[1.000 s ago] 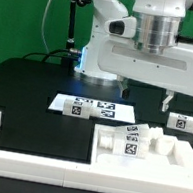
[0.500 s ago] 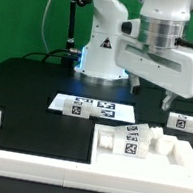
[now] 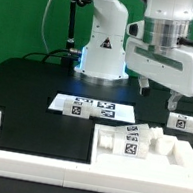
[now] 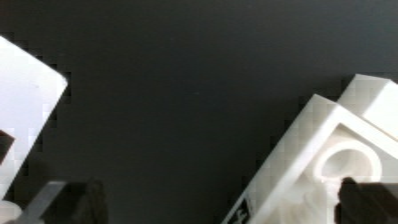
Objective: Assemble one leg
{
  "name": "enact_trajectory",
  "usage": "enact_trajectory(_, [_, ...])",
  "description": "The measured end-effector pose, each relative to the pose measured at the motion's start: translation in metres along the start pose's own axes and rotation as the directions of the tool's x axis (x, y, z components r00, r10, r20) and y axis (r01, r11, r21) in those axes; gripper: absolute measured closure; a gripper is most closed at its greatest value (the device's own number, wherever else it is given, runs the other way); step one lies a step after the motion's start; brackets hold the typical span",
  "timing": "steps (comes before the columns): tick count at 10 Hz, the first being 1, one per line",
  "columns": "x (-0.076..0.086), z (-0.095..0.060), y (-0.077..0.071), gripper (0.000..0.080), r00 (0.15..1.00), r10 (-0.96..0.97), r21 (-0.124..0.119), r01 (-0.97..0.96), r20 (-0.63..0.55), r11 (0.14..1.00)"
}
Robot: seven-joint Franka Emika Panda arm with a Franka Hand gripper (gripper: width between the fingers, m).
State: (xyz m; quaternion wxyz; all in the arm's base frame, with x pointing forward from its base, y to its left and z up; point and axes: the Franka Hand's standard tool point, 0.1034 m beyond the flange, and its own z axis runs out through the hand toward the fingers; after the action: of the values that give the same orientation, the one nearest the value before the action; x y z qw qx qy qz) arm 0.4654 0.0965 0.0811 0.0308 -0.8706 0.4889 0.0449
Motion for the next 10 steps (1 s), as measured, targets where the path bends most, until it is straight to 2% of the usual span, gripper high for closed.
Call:
enact_trajectory(1, [-0.003, 0.003, 0.004, 0.0150, 0.999, 0.051, -0.003, -0.051, 0.006, 0.999])
enact_trajectory(3, [-0.022, 0.016, 0.026, 0.0150, 0.985, 0.173, -0.040, -0.172, 0.021, 0.984])
enact_trajectory(5, [-0.054, 0.035, 0.040, 0.0150, 0.956, 0.291, -0.055, -0.290, 0.019, 0.955])
enact_trajectory(6, [-0.072, 0.042, 0.038, 0.0150, 0.937, 0.348, -0.077, -0.346, 0.017, 0.935])
enact_trajectory(7, [-0.083, 0.041, 0.027, 0.0150, 0.936, 0.353, -0.075, -0.350, 0.020, 0.934])
enact_trajectory(8, [-0.086, 0.039, 0.022, 0.0150, 0.939, 0.343, -0.069, -0.341, 0.021, 0.938])
enact_trajectory(10, [-0.088, 0.039, 0.021, 0.0150, 0.942, 0.335, -0.068, -0.333, 0.022, 0.940])
